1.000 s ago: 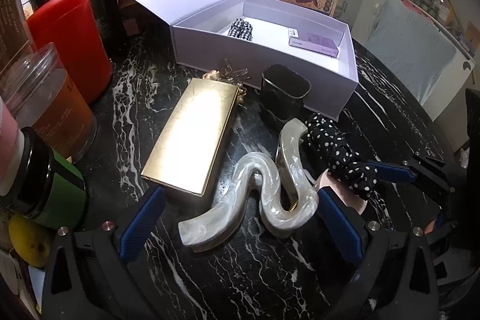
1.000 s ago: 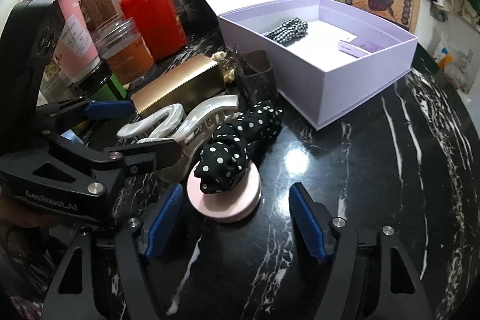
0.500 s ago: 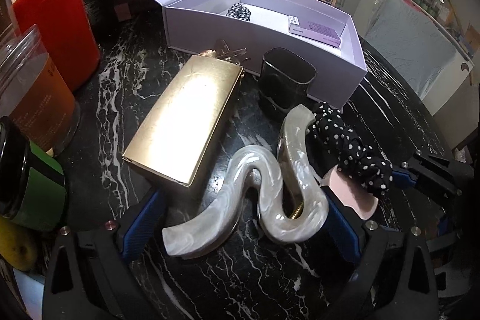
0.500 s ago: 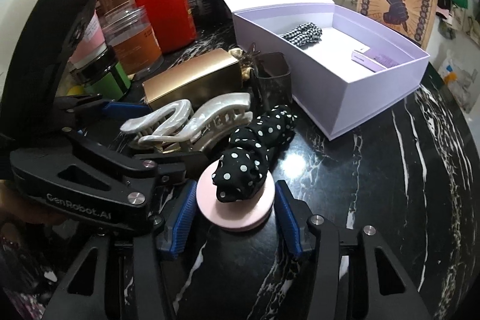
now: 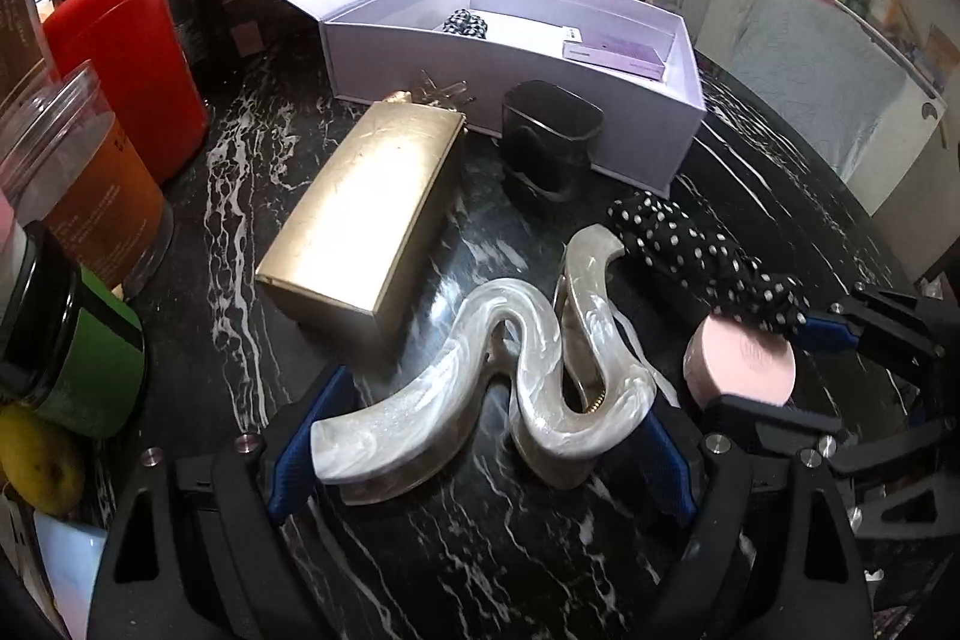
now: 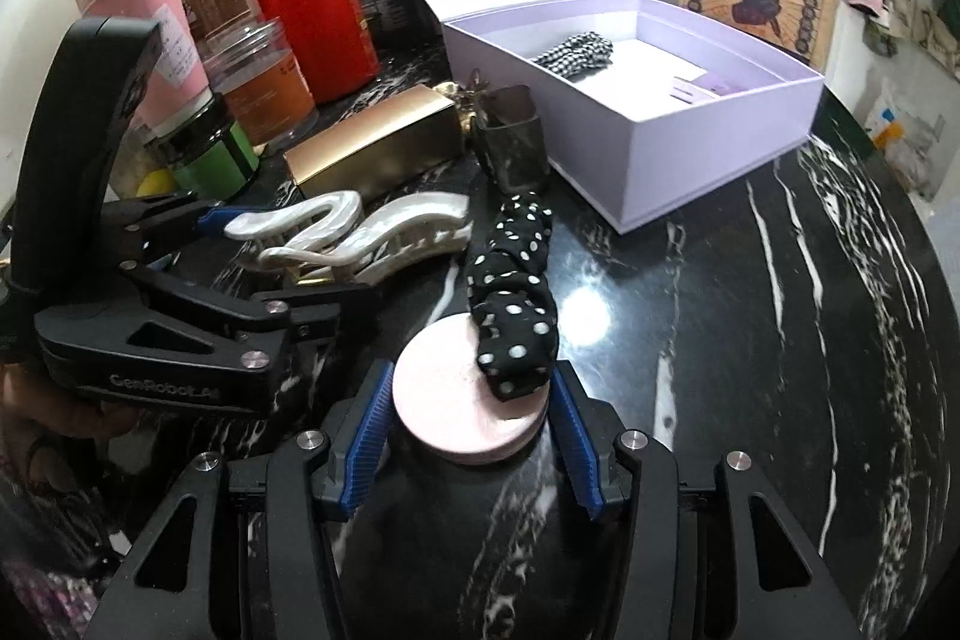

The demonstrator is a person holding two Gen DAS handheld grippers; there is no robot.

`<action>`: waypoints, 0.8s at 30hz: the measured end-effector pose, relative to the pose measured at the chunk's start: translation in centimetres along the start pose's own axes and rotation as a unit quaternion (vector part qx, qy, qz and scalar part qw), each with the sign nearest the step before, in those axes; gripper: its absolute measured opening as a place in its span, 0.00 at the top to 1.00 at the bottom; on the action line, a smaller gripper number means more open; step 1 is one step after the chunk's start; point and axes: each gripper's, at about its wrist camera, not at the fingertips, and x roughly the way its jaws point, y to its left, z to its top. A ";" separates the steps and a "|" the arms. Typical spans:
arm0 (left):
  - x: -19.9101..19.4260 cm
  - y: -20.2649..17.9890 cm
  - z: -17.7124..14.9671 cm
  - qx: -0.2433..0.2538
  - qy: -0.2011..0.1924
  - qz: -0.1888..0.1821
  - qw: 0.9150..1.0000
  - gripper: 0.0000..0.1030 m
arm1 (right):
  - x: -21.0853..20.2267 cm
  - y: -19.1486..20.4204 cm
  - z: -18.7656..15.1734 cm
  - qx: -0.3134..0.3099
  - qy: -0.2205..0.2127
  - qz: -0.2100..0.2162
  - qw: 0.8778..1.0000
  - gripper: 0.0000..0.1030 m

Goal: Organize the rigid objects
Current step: 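Grasp the pink compact with the right tool while the left tool grasps the claw clip, then carry the compact with the right tool while the left tool carries the claw clip to the box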

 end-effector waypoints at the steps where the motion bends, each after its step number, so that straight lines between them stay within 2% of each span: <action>1: -0.1 0.0 -0.1 -0.001 0.000 -0.001 1.000 0.14 | -0.2 -0.1 -0.1 0.001 -0.001 -0.001 1.000 0.50; 14: -2.2 -0.6 -1.3 -0.006 -0.016 -0.002 1.000 0.15 | -2.6 -0.5 -1.5 0.017 -0.024 0.001 1.000 0.50; 24: -2.0 -1.7 -2.7 -0.006 -0.007 0.002 1.000 0.15 | -4.3 -0.1 -3.1 0.029 -0.034 0.000 0.999 0.50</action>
